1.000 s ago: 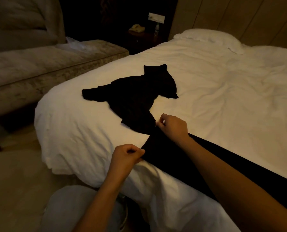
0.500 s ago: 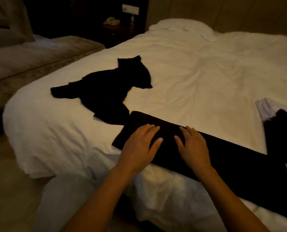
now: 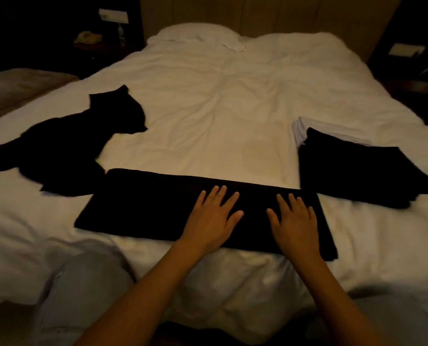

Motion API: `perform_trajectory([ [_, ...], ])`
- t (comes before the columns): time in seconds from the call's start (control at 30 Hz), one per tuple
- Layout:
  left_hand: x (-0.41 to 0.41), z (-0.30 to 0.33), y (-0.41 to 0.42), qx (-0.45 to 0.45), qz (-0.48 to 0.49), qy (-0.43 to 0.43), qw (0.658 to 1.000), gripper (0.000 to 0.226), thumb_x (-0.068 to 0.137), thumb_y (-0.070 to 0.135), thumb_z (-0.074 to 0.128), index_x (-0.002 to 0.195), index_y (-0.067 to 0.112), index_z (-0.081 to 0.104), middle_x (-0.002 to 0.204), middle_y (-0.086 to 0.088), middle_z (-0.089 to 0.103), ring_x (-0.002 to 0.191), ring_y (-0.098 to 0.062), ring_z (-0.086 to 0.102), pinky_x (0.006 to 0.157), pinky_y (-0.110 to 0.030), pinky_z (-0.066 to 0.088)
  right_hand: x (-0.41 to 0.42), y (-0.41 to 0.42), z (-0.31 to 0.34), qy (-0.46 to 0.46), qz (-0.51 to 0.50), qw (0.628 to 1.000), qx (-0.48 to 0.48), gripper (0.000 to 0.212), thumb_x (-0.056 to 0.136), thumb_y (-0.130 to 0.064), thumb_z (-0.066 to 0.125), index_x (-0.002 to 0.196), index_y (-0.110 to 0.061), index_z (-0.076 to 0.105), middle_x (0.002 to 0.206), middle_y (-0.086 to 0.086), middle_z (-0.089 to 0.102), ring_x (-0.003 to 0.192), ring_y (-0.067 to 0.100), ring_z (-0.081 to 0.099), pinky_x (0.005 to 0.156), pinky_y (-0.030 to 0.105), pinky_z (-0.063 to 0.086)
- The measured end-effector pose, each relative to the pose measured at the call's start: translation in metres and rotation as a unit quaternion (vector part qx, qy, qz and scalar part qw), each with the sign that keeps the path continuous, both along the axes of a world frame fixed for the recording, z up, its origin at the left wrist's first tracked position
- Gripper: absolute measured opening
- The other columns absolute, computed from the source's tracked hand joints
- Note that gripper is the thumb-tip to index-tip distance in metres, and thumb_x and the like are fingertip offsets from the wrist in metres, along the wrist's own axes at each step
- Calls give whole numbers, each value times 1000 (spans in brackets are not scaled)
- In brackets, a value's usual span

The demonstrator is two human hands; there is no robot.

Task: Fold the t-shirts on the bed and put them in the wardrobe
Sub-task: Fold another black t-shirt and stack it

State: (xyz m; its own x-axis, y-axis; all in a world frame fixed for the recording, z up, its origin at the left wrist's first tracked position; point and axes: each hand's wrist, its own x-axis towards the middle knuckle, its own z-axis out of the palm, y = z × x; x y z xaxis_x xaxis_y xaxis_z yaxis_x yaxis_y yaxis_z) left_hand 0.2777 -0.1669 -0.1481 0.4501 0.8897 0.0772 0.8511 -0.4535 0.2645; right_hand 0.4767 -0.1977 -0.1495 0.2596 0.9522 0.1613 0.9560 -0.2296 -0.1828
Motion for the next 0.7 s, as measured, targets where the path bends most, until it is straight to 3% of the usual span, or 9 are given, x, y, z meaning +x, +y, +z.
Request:
perform_trajectory([
  [0.07,12,-6,2,15,18,11,1000,88,80,66,-14,156,33,14,165,-1,8,152,-17,-1,122,-40,-3,19,-8,2,26,-35,999,-2,65,99,-52,39,154,-18,29,159,15,26,147,32,24,118,44,19],
  [0.2,22,-15,4,36,43,28,998,86,82,67,-16,156,35,13,165,1,9,152,-17,0,122,-40,0,50,-20,8,121,-96,988,-12,75,93,-53,54,147,-6,33,135,23,52,121,42,50,94,45,44],
  [0.33,25,-20,5,59,58,34,996,99,75,69,-32,155,36,14,164,2,12,152,-16,3,122,-39,1,66,-20,12,343,-94,934,-29,58,88,-39,69,129,-1,52,120,19,62,106,35,61,84,38,51],
  [0.47,26,-24,7,60,63,12,996,98,77,70,-30,155,35,18,163,3,16,152,-15,6,121,-37,1,66,-24,18,594,-95,798,-18,41,86,-16,73,123,-12,57,113,10,66,94,25,66,69,30,54],
  [0.53,26,-24,8,41,63,-38,996,92,82,73,-20,155,33,20,163,4,17,151,-12,6,121,-33,-1,64,-23,24,700,-94,707,-26,42,83,-10,72,123,-4,60,107,16,71,89,29,70,64,32,56],
  [0.63,24,-14,11,-60,90,-208,972,64,99,58,7,153,30,24,161,7,21,149,-7,10,120,-26,-2,56,-22,36,817,-70,573,-16,51,72,-9,70,123,-1,62,106,19,72,85,28,73,61,30,58],
  [0.7,20,-9,16,-160,128,-345,916,52,104,52,17,152,35,29,159,10,24,148,-9,14,122,-30,4,50,-21,48,843,-42,537,-3,54,73,-9,68,126,0,60,107,19,71,86,28,73,63,30,58],
])
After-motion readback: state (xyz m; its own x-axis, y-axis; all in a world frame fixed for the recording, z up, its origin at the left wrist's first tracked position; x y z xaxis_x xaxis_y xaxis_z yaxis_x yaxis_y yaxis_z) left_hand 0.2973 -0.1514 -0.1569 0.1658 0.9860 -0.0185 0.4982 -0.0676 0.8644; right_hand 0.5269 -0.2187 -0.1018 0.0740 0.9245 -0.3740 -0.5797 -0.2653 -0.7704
